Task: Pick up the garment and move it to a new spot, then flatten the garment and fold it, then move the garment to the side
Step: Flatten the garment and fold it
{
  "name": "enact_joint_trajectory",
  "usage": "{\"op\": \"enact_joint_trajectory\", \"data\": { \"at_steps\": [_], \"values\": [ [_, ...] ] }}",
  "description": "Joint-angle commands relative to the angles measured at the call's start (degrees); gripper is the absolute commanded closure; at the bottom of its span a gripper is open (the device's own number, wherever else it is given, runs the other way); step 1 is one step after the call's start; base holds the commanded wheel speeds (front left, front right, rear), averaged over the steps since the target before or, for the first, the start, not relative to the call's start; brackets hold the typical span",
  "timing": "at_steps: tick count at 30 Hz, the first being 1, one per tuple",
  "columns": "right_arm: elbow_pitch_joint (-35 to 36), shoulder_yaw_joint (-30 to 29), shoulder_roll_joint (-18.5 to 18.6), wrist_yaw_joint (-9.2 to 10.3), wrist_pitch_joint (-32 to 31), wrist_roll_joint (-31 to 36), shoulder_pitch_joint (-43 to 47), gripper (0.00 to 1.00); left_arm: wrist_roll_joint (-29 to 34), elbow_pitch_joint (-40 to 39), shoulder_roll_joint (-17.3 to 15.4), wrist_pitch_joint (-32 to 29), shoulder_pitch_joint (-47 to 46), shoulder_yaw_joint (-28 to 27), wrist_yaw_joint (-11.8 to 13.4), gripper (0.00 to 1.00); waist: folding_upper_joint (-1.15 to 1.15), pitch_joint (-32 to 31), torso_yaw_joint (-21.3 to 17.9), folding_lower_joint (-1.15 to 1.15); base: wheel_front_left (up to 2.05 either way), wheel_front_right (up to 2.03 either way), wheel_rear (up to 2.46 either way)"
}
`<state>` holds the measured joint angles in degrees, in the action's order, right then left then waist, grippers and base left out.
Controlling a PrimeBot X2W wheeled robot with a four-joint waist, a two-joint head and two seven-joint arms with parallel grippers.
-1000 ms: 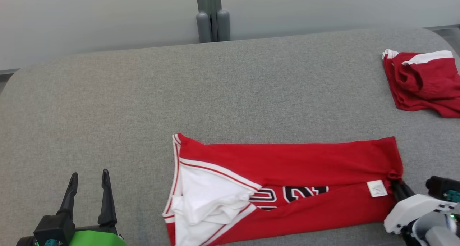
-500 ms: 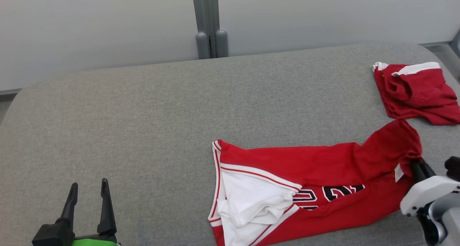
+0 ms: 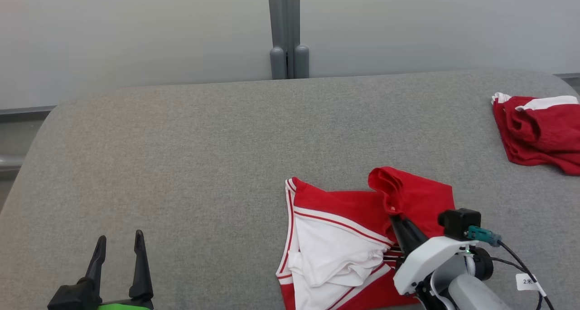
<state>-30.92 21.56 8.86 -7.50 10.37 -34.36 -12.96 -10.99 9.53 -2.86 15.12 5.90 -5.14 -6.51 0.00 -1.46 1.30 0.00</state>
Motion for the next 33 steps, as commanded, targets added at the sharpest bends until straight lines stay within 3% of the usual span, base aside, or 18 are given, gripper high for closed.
{"op": "enact_joint_trajectory", "data": {
  "at_steps": [1, 9, 22, 23, 24, 25, 29, 33],
  "values": [
    [0.4, 0.5, -0.7, 0.02, -0.3, -0.4, 0.4, 1.0, -0.4, 0.2, -0.1, 0.0, 0.4, 0.1, 0.3, 0.0, 0.0, 0.1, 1.0, 0.0, 0.0, 0.0, 0.0],
    [-1.2, 5.5, -5.2, 0.02, -0.8, -0.9, -2.2, 1.0, -0.6, 0.9, -0.1, 0.0, -0.9, 1.1, 0.1, 0.0, 0.0, 0.7, 3.0, 0.0, 0.0, 0.0, 0.0],
    [-4.8, 16.5, -5.9, 0.01, 3.7, -10.1, -4.5, 1.0, -1.2, 1.8, -0.1, 0.0, -2.4, 2.5, 0.2, 0.0, 0.0, 1.5, 4.8, 0.0, 0.0, 0.0, 0.0],
    [-5.5, 16.8, -5.8, 0.01, 4.1, -10.1, -5.2, 0.73, -1.3, 1.9, -0.1, 0.0, -2.5, 2.7, 0.2, 0.0, 0.0, 1.5, 4.8, 0.0, 0.0, 0.0, 0.0],
    [-5.9, 17.3, -5.9, 0.01, 4.3, -10.0, -5.6, 0.25, -1.3, 1.9, -0.1, 0.0, -2.5, 2.7, 0.3, 0.0, 0.0, 1.5, 4.8, 0.0, 0.0, 0.0, 0.0],
    [-6.2, 17.8, -6.0, 0.01, 4.5, -10.4, -5.9, 0.0, -1.3, 1.9, -0.1, 0.0, -2.4, 2.7, 0.3, 0.0, 0.0, 1.4, 4.7, 0.0, 0.0, 0.0, 0.0],
    [-4.4, 17.6, -5.8, 0.01, 4.9, -9.9, -7.7, 0.0, -1.4, 1.9, -0.1, 0.0, -1.4, 2.3, 0.5, 0.0, 0.0, 0.9, 3.8, 0.0, 0.0, 0.0, 0.0],
    [1.7, 11.8, -4.5, 0.02, 4.8, -4.5, -7.6, 0.0, -1.3, 1.6, -0.1, 0.0, -0.7, 2.2, 0.4, 0.0, 0.0, 0.3, 2.6, 0.0, 0.0, 0.0, 0.0]
  ]
}}
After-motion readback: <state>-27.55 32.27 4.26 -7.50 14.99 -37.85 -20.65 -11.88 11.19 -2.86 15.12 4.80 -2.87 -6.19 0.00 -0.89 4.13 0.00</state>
